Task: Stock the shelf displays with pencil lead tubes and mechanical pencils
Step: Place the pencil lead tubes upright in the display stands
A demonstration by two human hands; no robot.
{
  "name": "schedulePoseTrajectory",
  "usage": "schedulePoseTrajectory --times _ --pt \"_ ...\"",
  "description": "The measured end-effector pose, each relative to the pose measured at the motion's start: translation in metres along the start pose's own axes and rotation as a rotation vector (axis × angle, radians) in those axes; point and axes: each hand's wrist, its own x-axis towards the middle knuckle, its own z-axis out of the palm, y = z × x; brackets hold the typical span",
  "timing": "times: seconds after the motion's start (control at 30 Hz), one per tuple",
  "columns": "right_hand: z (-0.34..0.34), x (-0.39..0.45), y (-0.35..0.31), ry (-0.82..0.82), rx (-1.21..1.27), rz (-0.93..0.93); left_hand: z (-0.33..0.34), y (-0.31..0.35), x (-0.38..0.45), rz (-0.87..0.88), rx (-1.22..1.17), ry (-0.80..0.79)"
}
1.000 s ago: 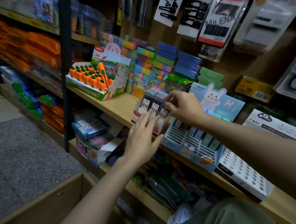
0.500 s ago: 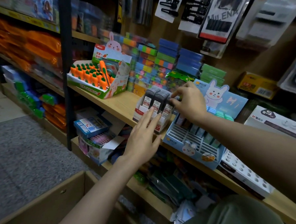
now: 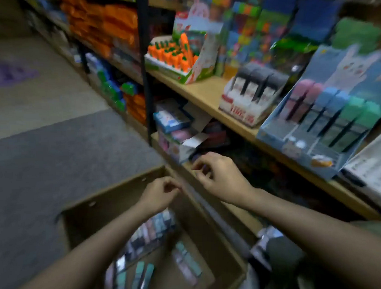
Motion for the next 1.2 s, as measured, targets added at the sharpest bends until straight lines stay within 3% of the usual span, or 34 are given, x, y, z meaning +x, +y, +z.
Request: schedulePoseTrajectory --times 0.13,0.23,0.4,0.53,0.63,0.73,0.93,1.1,1.2 --pt "0.09 -0.02 0.011 -0.258 0.229 0.262 0.002 -0.08 -0.056 -0.323 0.014 -0.037" --pt "0.143 -0.035 0.025 -0.434 0.255 0.425 0.014 -0.115 -0.081 -0.488 0.064 0.018" --pt "0.201 -0.061 0.045 -0.58 0.226 0.582 0.058 -0.151 -0.105 -0.717 0.035 0.08" --pt "0.23 -0.067 0.051 -0.591 0.21 0.64 0.089 -0.161 -0.103 -0.834 -0.091 0.255" --pt "0.244 -0.058 0.05 -0.499 0.203 0.615 0.103 -0.163 -0.092 -0.816 -0.179 0.464" --pt "0.255 -0.041 0.052 -0.462 0.167 0.51 0.102 -0.164 -0.074 -0.683 -0.012 0.569" --pt "0.285 -0.013 0.06 -0.544 -0.042 0.34 0.081 -0.186 -0.04 -0.655 0.359 0.376" --pt "0.299 -0.014 0.066 -0.621 -0.137 0.36 0.084 -0.197 -0.043 -0.698 0.432 0.28" --pt "0.296 -0.018 0.069 -0.583 -0.116 0.335 0.091 -0.193 -0.049 -0.657 0.418 0.28"
